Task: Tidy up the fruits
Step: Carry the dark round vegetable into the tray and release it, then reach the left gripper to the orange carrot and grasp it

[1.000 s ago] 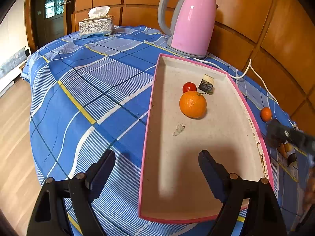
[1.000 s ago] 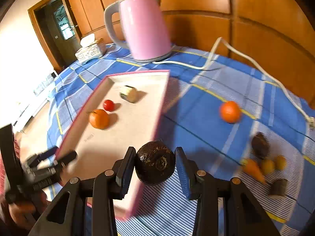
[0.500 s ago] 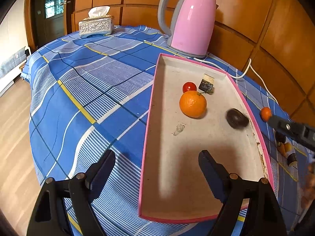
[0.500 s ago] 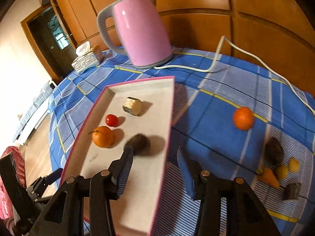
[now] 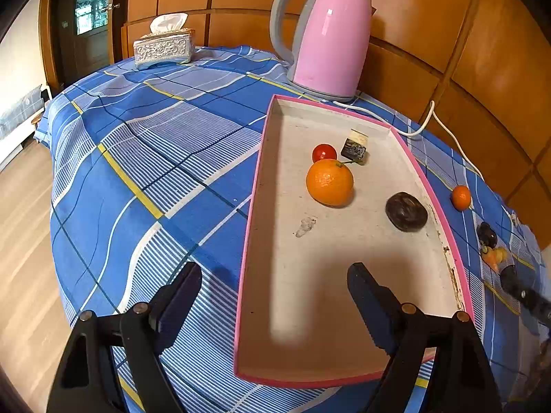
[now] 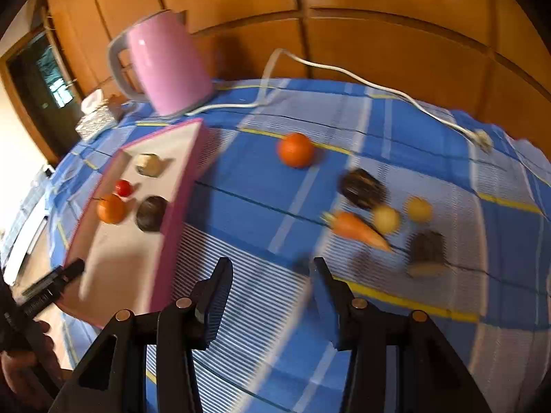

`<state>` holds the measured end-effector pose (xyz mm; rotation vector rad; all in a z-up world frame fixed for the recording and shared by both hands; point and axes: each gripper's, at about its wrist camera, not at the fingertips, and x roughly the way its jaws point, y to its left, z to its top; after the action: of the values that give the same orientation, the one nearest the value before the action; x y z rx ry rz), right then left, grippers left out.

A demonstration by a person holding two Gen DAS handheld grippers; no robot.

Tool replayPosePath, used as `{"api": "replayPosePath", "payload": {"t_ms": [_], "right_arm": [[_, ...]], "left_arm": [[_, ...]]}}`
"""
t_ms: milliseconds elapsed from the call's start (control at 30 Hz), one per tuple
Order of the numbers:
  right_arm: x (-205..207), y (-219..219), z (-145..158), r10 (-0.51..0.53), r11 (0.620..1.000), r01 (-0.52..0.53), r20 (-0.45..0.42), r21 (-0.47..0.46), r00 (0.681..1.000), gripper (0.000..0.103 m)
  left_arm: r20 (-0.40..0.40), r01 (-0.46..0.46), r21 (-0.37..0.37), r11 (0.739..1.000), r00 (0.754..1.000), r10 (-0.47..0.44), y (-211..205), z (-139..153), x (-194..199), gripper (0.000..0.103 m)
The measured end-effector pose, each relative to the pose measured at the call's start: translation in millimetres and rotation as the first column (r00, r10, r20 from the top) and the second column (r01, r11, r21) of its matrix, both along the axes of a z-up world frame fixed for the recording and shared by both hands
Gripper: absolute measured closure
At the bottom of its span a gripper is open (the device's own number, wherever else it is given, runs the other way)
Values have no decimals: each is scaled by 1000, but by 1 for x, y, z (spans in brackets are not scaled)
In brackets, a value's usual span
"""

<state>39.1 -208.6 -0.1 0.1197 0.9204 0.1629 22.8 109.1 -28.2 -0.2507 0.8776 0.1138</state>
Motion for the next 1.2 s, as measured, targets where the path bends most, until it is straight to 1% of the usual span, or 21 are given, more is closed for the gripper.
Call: {"api": "replayPosePath", "payload": {"t_ms": [100, 233, 367, 400, 500, 567, 600, 733, 767, 800, 867, 933, 1000, 1067, 1167, 1200], "right_arm": [[-13, -19, -6, -53, 998, 53, -5, -29, 999, 56], [-27, -51, -12, -162, 986, 161, -12, -48, 987, 56], [-39, -86, -15, -305, 949, 305, 4, -77, 952, 56], [-43, -97, -16, -360, 928, 360, 12, -92, 933, 56], [-49, -122, -22, -474, 875, 473, 14, -101, 880, 56], [-53, -138, -28, -547, 831, 544, 9, -117, 837, 56], [-57, -147, -32, -592, 797, 588, 13, -136, 806, 55], [-68, -171, -42, -699, 701, 691, 26, -176, 715, 55], [-71, -175, -45, -717, 680, 709, 31, -187, 696, 55], [-73, -179, -47, -728, 665, 721, 45, -193, 684, 54], [-78, -180, -49, -737, 647, 733, 73, -207, 672, 49], [-80, -180, -50, -735, 646, 735, 88, -206, 672, 49], [-82, -180, -52, -737, 642, 741, 106, -196, 667, 45], [-82, -182, -53, -742, 637, 747, 112, -189, 661, 43], [-80, -182, -54, -743, 637, 749, 113, -182, 659, 42], [-80, -182, -54, -743, 636, 749, 114, -184, 659, 42]], "left_arm": [[0, 3, 1, 1000, 1000, -3, -1, 0, 0, 16], [0, 14, 6, 1000, 1000, -14, -5, 1, 1, 16], [1, 23, 11, 1000, 1000, -23, -8, 1, 1, 16], [0, 25, 12, 1000, 1000, -25, -8, 1, 1, 16], [-3, 28, 16, 999, 1000, -28, -9, 0, 2, 16], [-1, 29, 17, 999, 1000, -29, -10, 1, 2, 16], [0, 31, 18, 999, 1000, -31, -10, 1, 2, 16], [8, 54, 11, 998, 999, -54, -13, 6, 4, 16], [17, 64, 9, 998, 998, -64, -15, 9, 4, 16], [24, 73, 9, 997, 997, -73, -17, 12, 4, 16], [40, 97, 16, 995, 994, -97, -23, 20, 5, 16], [46, 144, -1, 990, 989, -143, -30, 26, 8, 16], [74, 176, 15, 984, 981, -177, -41, 35, 7, 17], [89, 230, 22, 973, 969, -231, -54, 43, 8, 17], [78, 321, -11, 947, 945, -319, -74, 46, 18, 17], [69, 362, -10, 932, 930, -360, -84, 46, 22, 21]]}}
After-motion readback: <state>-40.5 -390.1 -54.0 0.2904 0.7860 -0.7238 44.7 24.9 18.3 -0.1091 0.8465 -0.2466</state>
